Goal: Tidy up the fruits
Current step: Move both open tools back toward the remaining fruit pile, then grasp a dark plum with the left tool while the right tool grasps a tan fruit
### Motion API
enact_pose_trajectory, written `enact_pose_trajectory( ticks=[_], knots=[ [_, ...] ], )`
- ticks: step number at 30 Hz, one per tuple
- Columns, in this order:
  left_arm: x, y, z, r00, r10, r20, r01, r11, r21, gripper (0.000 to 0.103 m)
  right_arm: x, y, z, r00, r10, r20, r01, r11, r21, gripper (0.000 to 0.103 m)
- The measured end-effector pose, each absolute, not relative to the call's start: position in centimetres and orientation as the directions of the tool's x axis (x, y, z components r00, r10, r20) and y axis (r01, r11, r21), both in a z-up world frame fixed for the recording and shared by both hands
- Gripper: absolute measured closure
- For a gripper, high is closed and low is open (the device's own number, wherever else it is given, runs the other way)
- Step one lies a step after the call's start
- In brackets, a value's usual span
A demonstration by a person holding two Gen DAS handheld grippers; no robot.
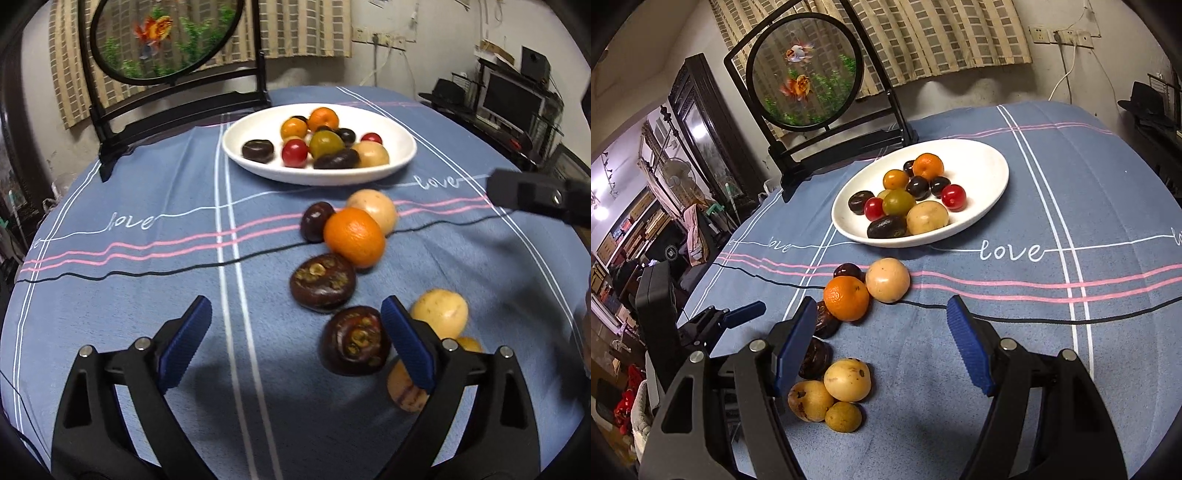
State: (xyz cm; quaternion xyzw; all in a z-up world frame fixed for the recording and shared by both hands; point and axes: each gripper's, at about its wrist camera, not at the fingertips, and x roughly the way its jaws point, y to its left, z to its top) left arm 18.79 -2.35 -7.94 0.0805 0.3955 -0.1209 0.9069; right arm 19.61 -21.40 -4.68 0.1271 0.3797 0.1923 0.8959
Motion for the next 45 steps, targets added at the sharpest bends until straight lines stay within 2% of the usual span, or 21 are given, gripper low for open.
enact_pose_trajectory(
  ticks=[8, 11, 16, 22, 27, 31, 36, 41, 45],
  knots=[
    [19.0, -2.8, -8.6, 0.649, -0.139, -0.748, 0.303, 0.949, 0.086, 0.002, 19.6, -21.5, -4.8, 0.634, 0.438, -0.637, -0.241, 0.895, 0.376, 0.030],
    [19.2, -1.6, -8.6, 0.664, -0.079, -0.743, 0.255, 0.959, 0.126, 0.002, 19.7, -21.6, -4.9, 0.634, 0.435, -0.639, -0.233, 0.896, 0.378, 0.030],
    [18.8, 1.4, -8.4, 0.664, -0.074, -0.744, 0.189, 0.979, 0.071, 0.002, 19.7, -22.0, -4.8, 0.638, 0.437, -0.635, -0.223, 0.893, 0.390, 0.030],
    [17.7, 0.1, -8.2, 0.692, -0.091, -0.716, 0.243, 0.963, 0.113, 0.002, 19.5, -21.3, -5.1, 0.624, 0.448, -0.640, -0.252, 0.891, 0.378, 0.030],
    [18.5, -0.2, -9.4, 0.653, -0.058, -0.755, 0.238, 0.962, 0.132, 0.002, 19.5, -20.3, -5.6, 0.594, 0.458, -0.662, -0.286, 0.889, 0.359, 0.030],
    [18.8, 0.6, -9.4, 0.647, -0.059, -0.760, 0.212, 0.972, 0.105, 0.005, 19.7, -19.1, -6.8, 0.551, 0.458, -0.697, -0.304, 0.888, 0.344, 0.030],
    [18.9, 0.6, -9.6, 0.635, -0.083, -0.768, 0.226, 0.971, 0.082, 0.027, 19.1, -17.6, -8.2, 0.513, 0.445, -0.734, -0.353, 0.889, 0.292, 0.030],
    [19.0, 0.3, -9.9, 0.626, -0.075, -0.776, 0.232, 0.968, 0.093, 0.027, 17.9, -16.3, -8.7, 0.533, 0.408, -0.741, -0.412, 0.890, 0.194, 0.030],
    [19.0, 0.5, -9.9, 0.625, -0.055, -0.778, 0.215, 0.971, 0.105, 0.020, 18.1, -16.2, -9.1, 0.536, 0.384, -0.752, -0.403, 0.899, 0.172, 0.030]
  ],
)
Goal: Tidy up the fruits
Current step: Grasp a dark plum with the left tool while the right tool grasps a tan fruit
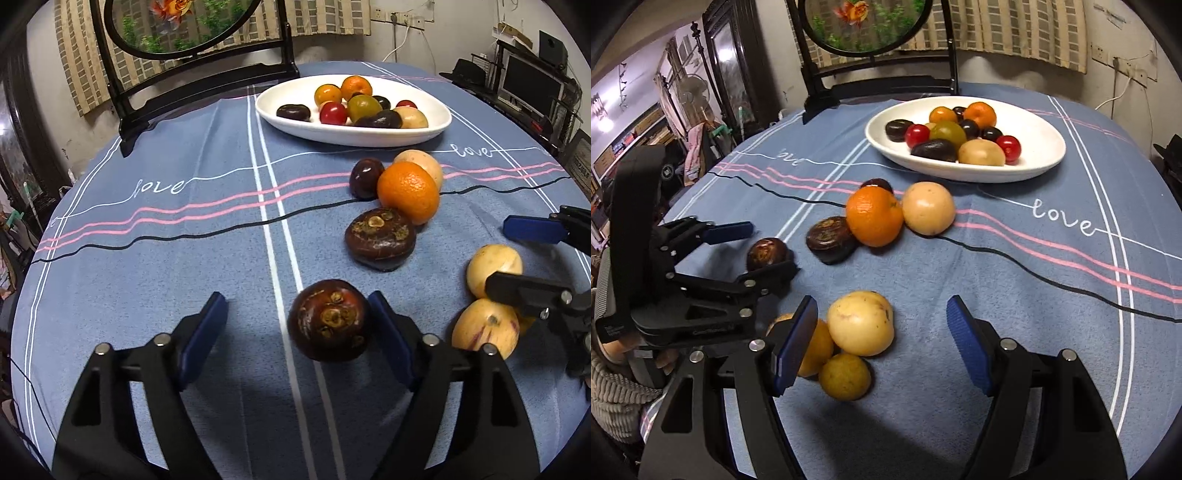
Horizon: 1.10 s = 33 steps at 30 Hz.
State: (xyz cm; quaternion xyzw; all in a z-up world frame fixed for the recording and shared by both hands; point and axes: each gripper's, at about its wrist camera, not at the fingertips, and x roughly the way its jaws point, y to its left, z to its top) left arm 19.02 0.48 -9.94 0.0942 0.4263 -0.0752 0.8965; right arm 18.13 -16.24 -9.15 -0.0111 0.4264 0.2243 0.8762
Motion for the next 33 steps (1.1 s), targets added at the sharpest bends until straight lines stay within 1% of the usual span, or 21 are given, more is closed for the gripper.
enact_pose_trajectory(
  ticks=[1, 3, 6, 7, 10, 15, 17, 20, 21, 22, 23, 26, 29, 31, 33],
  knots=[
    [19.1, 0.6, -10.0, 0.624, -0.055, -0.780, 0.213, 0.972, 0.102, 0.019, 18.4, -16.6, -9.3, 0.532, 0.370, -0.761, -0.390, 0.905, 0.168, 0.030],
    [19.1, 0.6, -10.0, 0.623, -0.057, -0.781, 0.213, 0.972, 0.099, 0.019, 18.9, -17.7, -9.1, 0.527, 0.385, -0.757, -0.368, 0.907, 0.205, 0.030],
    [19.1, 0.6, -10.0, 0.625, -0.052, -0.779, 0.212, 0.972, 0.105, 0.019, 19.0, -19.9, -7.7, 0.619, 0.322, -0.716, -0.271, 0.944, 0.189, 0.030],
    [19.1, 0.6, -10.0, 0.625, -0.052, -0.779, 0.212, 0.972, 0.105, 0.019, 19.0, -20.3, -7.5, 0.629, 0.326, -0.706, -0.264, 0.943, 0.201, 0.030],
    [19.1, 0.6, -10.0, 0.625, -0.052, -0.779, 0.212, 0.971, 0.106, 0.019, 18.6, -19.9, -7.3, 0.624, 0.357, -0.695, -0.299, 0.931, 0.209, 0.030],
    [19.1, 0.6, -10.0, 0.626, -0.050, -0.778, 0.212, 0.971, 0.108, 0.019, 18.3, -17.2, -9.1, 0.595, 0.302, -0.745, -0.360, 0.929, 0.088, 0.030],
    [19.1, 0.6, -10.0, 0.626, -0.050, -0.778, 0.212, 0.971, 0.108, 0.019, 18.4, -17.1, -9.4, 0.596, 0.292, -0.748, -0.353, 0.932, 0.082, 0.031],
    [19.1, 0.6, -10.0, 0.626, -0.052, -0.778, 0.213, 0.971, 0.106, 0.019, 18.4, -17.3, -9.1, 0.611, 0.301, -0.732, -0.351, 0.932, 0.090, 0.038],
    [19.2, 0.6, -10.0, 0.625, -0.053, -0.779, 0.212, 0.972, 0.105, 0.019, 18.4, -17.4, -9.0, 0.614, 0.304, -0.728, -0.351, 0.932, 0.093, 0.043],
    [19.2, 0.6, -10.0, 0.625, -0.053, -0.779, 0.212, 0.972, 0.104, 0.019, 18.4, -17.4, -9.0, 0.609, 0.312, -0.729, -0.356, 0.929, 0.099, 0.051],
    [19.2, 0.6, -10.0, 0.625, -0.054, -0.779, 0.212, 0.972, 0.103, 0.019, 18.5, -17.3, -9.2, 0.602, 0.318, -0.733, -0.361, 0.927, 0.105, 0.054],
    [19.2, 0.7, -10.0, 0.622, -0.062, -0.780, 0.213, 0.973, 0.093, 0.019, 18.6, -17.0, -9.6, 0.581, 0.320, -0.749, -0.371, 0.923, 0.107, 0.055],
    [19.2, 0.8, -10.0, 0.621, -0.073, -0.781, 0.215, 0.973, 0.080, 0.020, 18.5, -16.7, -9.7, 0.574, 0.325, -0.752, -0.382, 0.918, 0.105, 0.060],
    [19.1, 0.7, -9.9, 0.623, -0.081, -0.778, 0.219, 0.973, 0.074, 0.026, 18.5, -16.7, -9.8, 0.572, 0.323, -0.754, -0.380, 0.919, 0.105, 0.063],
    [19.0, 0.6, -9.9, 0.625, -0.094, -0.775, 0.228, 0.971, 0.067, 0.036, 18.5, -16.8, -9.8, 0.572, 0.320, -0.755, -0.378, 0.920, 0.103, 0.065]
  ],
)
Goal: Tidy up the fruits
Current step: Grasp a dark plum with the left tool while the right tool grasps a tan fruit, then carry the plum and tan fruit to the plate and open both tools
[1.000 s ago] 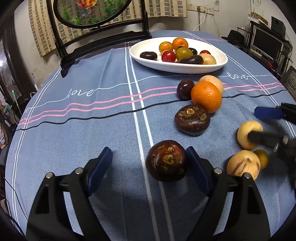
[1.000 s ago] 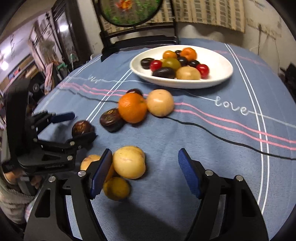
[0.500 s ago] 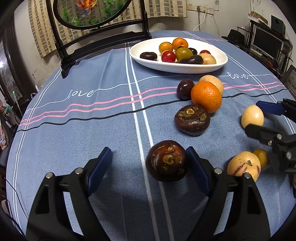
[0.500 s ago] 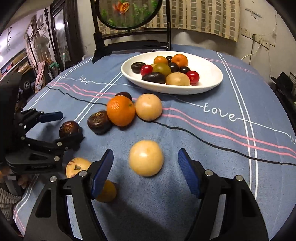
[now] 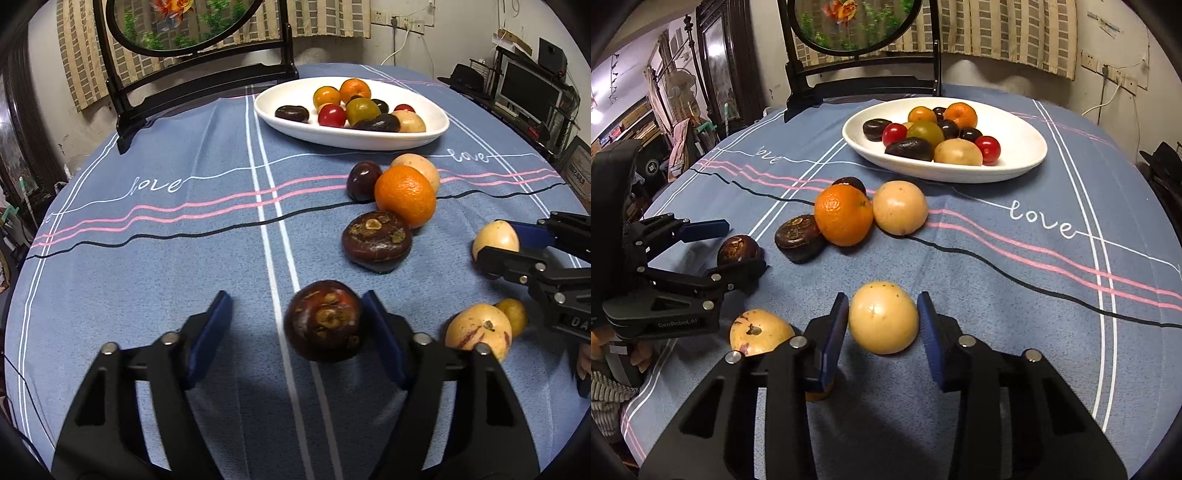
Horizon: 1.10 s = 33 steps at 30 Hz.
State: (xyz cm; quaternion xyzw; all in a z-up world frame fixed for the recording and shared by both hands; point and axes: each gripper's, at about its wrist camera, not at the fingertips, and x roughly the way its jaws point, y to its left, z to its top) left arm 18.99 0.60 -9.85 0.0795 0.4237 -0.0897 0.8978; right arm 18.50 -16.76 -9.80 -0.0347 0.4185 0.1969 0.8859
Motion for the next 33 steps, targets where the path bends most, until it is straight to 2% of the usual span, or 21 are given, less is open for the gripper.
enact_pose_trajectory(
  ticks=[1, 3, 10, 17, 24, 33],
  knots=[
    [19.0, 0.5, -9.8, 0.625, -0.098, -0.774, 0.233, 0.970, 0.065, 0.040, 18.5, -16.8, -9.8, 0.572, 0.320, -0.755, -0.378, 0.920, 0.104, 0.065],
    [18.9, 0.4, -9.8, 0.623, -0.119, -0.773, 0.247, 0.968, 0.051, 0.060, 18.5, -16.8, -9.8, 0.572, 0.319, -0.756, -0.380, 0.919, 0.100, 0.065],
    [18.8, 0.0, -9.5, 0.650, -0.087, -0.755, 0.232, 0.969, 0.088, 0.060, 18.5, -16.6, -9.8, 0.575, 0.311, -0.757, -0.384, 0.919, 0.086, 0.065],
    [17.9, 0.4, -7.1, 0.768, 0.005, -0.641, 0.125, 0.980, 0.158, 0.060, 18.3, -16.6, -9.2, 0.605, 0.304, -0.736, -0.376, 0.924, 0.073, 0.066],
    [18.2, -0.2, -4.1, 0.825, 0.003, -0.565, 0.102, 0.983, 0.154, 0.060, 18.2, -17.8, -7.4, 0.654, 0.316, -0.687, -0.342, 0.934, 0.104, 0.065],
    [19.9, -2.0, -1.9, 0.847, -0.028, -0.530, 0.134, 0.978, 0.162, 0.060, 19.1, -19.6, -4.4, 0.699, 0.338, -0.631, -0.314, 0.937, 0.155, 0.065]
  ],
)
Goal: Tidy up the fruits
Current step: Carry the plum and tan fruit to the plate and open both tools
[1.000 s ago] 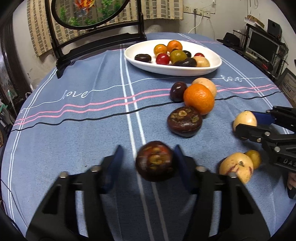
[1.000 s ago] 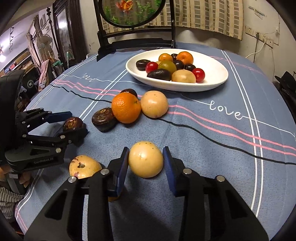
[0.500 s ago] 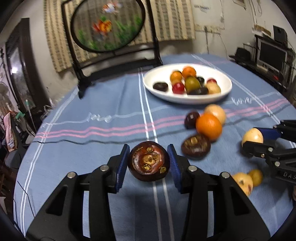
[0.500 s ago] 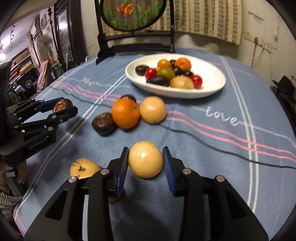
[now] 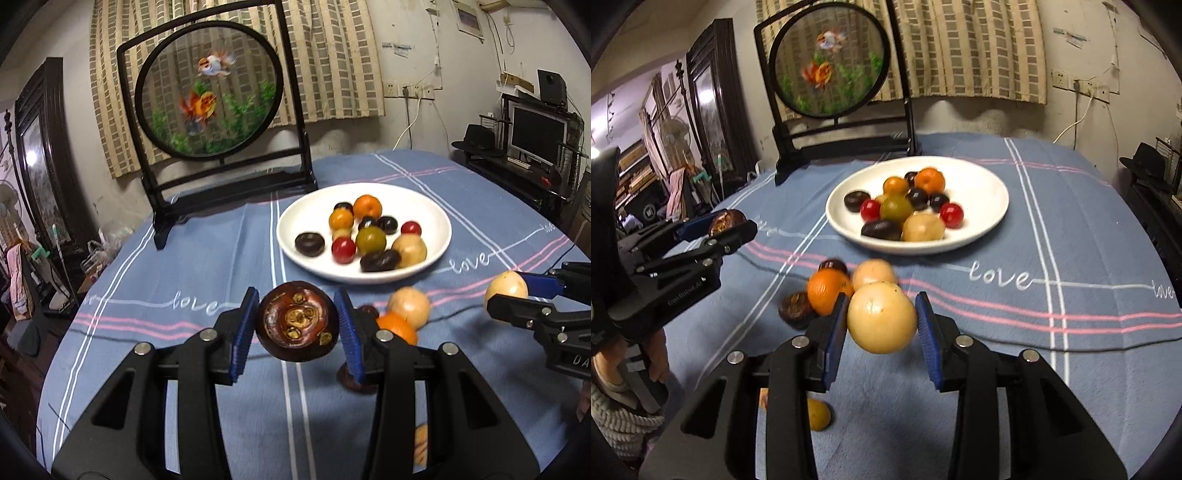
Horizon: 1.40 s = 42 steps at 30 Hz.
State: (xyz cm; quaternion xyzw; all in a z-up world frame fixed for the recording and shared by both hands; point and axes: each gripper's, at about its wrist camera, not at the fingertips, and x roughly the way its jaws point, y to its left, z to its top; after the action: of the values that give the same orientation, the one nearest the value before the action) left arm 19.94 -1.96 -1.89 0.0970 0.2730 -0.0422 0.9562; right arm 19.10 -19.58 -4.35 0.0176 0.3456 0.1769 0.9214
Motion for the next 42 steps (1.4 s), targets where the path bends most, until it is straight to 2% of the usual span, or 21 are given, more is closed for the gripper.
enact_pose_trajectory(
  ticks=[5, 12, 18, 29, 30, 31, 32, 33, 42],
  knots=[
    [22.1, -3.3, -0.9, 0.857, -0.038, -0.514, 0.146, 0.974, 0.172, 0.060, 21.1, -20.5, -2.4, 0.729, 0.303, -0.614, -0.293, 0.949, 0.120, 0.065],
    [26.3, -5.1, -0.7, 0.849, -0.070, -0.524, 0.169, 0.975, 0.144, 0.060, 25.9, -21.0, 0.0, 0.765, 0.310, -0.565, -0.264, 0.951, 0.164, 0.065],
    [30.2, -6.2, -1.8, 0.829, -0.091, -0.552, 0.176, 0.979, 0.103, 0.060, 30.0, -20.8, -1.2, 0.758, 0.310, -0.573, -0.231, 0.950, 0.209, 0.065],
    [34.8, -6.9, -5.3, 0.774, -0.093, -0.626, 0.187, 0.979, 0.086, 0.060, 34.9, -20.4, -4.8, 0.720, 0.268, -0.640, -0.203, 0.963, 0.175, 0.065],
    [35.0, -6.8, -5.6, 0.770, -0.092, -0.632, 0.186, 0.979, 0.085, 0.060, 35.2, -20.3, -5.1, 0.708, 0.271, -0.652, -0.207, 0.963, 0.175, 0.058],
    [35.1, -6.8, -5.6, 0.771, -0.092, -0.631, 0.186, 0.979, 0.083, 0.058, 35.4, -20.3, -5.3, 0.703, 0.268, -0.659, -0.205, 0.963, 0.173, 0.037],
    [35.1, -6.8, -5.7, 0.773, -0.089, -0.628, 0.183, 0.979, 0.086, 0.051, 35.4, -20.2, -5.4, 0.703, 0.259, -0.662, -0.199, 0.966, 0.167, 0.030],
    [35.1, -6.8, -5.7, 0.777, -0.084, -0.624, 0.181, 0.979, 0.093, 0.046, 35.2, -20.3, -5.4, 0.715, 0.250, -0.652, -0.190, 0.968, 0.162, 0.028],
    [33.1, -6.8, -4.0, 0.808, -0.081, -0.583, 0.182, 0.977, 0.116, 0.040, 33.4, -21.0, -3.5, 0.745, 0.282, -0.605, -0.198, 0.959, 0.203, 0.028]
  ],
)
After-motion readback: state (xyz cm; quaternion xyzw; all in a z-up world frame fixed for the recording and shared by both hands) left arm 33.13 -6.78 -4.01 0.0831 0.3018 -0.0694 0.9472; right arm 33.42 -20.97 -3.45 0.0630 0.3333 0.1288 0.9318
